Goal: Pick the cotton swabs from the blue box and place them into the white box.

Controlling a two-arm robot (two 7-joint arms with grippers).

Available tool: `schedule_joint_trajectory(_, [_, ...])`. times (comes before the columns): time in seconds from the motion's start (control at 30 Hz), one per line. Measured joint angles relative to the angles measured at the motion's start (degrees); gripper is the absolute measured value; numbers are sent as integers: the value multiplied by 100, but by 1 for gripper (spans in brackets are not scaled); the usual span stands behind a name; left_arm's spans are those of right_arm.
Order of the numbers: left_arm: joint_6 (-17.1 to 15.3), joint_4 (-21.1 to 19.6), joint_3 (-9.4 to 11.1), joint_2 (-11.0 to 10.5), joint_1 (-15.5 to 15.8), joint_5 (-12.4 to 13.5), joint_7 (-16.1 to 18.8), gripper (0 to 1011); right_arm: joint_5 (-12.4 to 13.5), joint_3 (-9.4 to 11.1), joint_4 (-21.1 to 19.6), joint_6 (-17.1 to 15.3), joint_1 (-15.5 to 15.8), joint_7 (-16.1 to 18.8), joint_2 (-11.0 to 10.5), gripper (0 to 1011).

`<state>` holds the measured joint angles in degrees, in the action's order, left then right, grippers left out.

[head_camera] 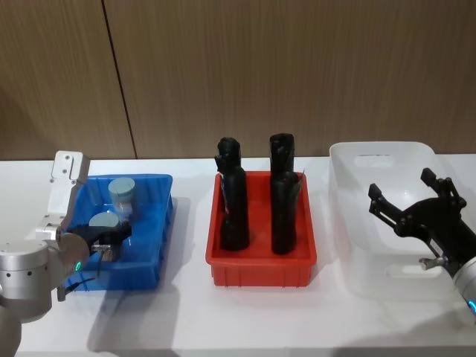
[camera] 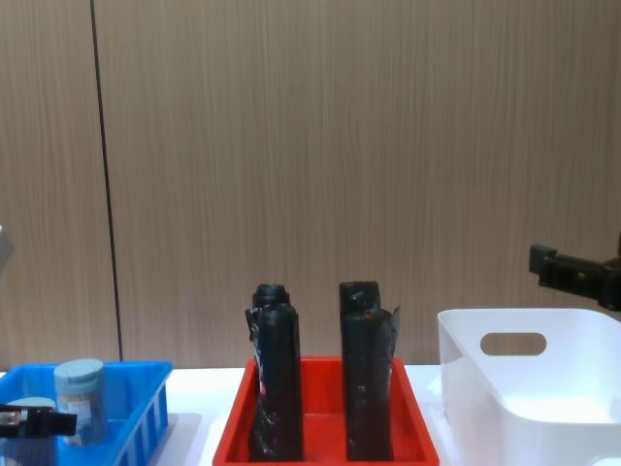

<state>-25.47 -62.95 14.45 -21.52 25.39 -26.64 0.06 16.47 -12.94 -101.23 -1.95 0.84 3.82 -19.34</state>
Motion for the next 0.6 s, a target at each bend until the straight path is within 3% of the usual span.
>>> schedule_joint_trajectory(0.13, [45, 54, 5, 10, 20, 36, -74, 673, 0, 0, 0, 0, 0, 0, 0, 1002])
schedule_joint_trajectory(0.6, [245, -57, 16, 9, -40, 152, -187, 665, 0, 0, 0, 0, 0, 0, 0, 1002])
